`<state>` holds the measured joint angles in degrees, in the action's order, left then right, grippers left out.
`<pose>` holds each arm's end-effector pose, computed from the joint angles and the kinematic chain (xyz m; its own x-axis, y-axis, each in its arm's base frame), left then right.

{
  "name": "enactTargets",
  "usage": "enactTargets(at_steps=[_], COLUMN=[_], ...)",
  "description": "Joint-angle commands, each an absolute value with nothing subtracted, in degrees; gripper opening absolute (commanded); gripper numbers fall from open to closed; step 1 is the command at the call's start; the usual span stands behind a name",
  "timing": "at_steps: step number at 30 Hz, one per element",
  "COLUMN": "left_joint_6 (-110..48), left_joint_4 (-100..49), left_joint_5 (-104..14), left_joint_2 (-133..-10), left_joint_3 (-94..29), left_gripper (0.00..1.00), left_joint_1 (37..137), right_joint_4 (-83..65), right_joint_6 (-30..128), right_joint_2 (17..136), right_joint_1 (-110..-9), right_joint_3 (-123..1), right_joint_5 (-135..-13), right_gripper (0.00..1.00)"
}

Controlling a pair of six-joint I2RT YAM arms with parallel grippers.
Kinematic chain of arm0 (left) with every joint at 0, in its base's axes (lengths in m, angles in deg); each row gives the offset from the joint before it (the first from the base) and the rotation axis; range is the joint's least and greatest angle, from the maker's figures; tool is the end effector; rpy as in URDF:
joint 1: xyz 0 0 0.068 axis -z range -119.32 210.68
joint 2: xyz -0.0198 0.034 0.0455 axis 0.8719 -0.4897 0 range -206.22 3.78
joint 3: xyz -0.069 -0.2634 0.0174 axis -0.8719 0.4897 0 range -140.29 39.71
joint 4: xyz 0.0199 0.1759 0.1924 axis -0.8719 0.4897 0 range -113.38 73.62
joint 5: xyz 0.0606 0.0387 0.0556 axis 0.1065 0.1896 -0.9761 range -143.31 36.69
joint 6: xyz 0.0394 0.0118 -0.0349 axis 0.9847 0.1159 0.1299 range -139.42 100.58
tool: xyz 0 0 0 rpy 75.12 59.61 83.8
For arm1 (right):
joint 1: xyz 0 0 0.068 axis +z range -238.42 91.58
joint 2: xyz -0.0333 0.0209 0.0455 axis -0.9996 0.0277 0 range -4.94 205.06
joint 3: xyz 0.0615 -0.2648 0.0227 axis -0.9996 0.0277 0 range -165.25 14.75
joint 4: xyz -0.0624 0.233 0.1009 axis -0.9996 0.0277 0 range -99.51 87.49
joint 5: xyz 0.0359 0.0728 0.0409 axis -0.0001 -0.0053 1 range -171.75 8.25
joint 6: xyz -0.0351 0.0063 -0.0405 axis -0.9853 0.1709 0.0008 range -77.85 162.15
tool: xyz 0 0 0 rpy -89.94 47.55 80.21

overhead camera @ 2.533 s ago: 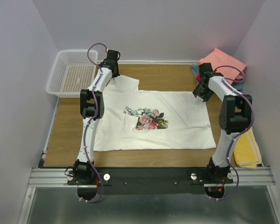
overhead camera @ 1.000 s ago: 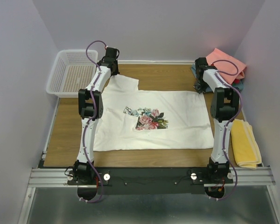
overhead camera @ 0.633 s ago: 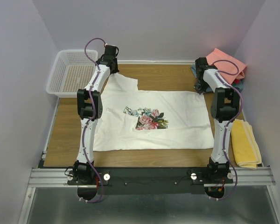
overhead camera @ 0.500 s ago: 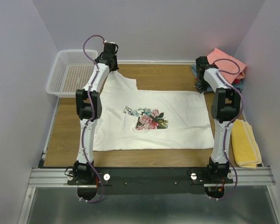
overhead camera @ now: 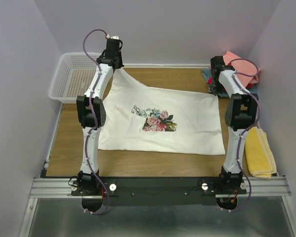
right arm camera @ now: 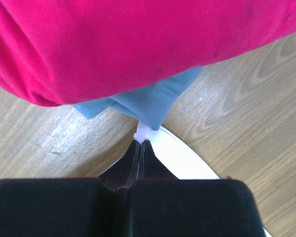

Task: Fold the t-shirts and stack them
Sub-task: Fold the tshirt

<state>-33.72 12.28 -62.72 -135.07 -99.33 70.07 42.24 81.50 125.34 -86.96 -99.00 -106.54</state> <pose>0.5460 -0.0844 0.2848 -0.5619 -0.1541 -0.8127 -0.1128 0.9876 -0.1093 0.4821 -0.0027 0.2040 -0.6343 0.5598 -0.5332 0.6910 0.7198 -0.0664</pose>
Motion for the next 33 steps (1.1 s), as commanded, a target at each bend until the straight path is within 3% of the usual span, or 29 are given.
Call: enactTargets(at_steps=[1, 10, 15, 33], left_joint_6=[-32.60, -32.51, -32.95, -34.45], left_joint_4=[10.99, 11.69, 12.83, 13.71], left_joint_5=[-64.38, -63.85, -63.59, -68.68], left_joint_2=[-130.08, -126.31, -125.07, -111.98], left_joint_3=[-100.30, -98.72, -95.91, -74.29], left_gripper=[0.00, 0.00, 0.00, 0.00], left_joint_1=[69.47, 69.47, 69.56, 69.56], right_joint_4=[43.66, 43.66, 43.58, 43.40], right_joint_6=[80.82, 80.03, 80.38, 79.94], right_joint_2=[121.63, 118.38, 115.74, 106.17], right_joint_1=[-87.62, -87.62, -87.62, -87.71], right_joint_3=[-102.14, -103.73, -98.11, -83.95], right_joint_5=[-108.38, -105.22, -103.90, -103.81], right_gripper=[0.01, 0.01, 0.01, 0.01])
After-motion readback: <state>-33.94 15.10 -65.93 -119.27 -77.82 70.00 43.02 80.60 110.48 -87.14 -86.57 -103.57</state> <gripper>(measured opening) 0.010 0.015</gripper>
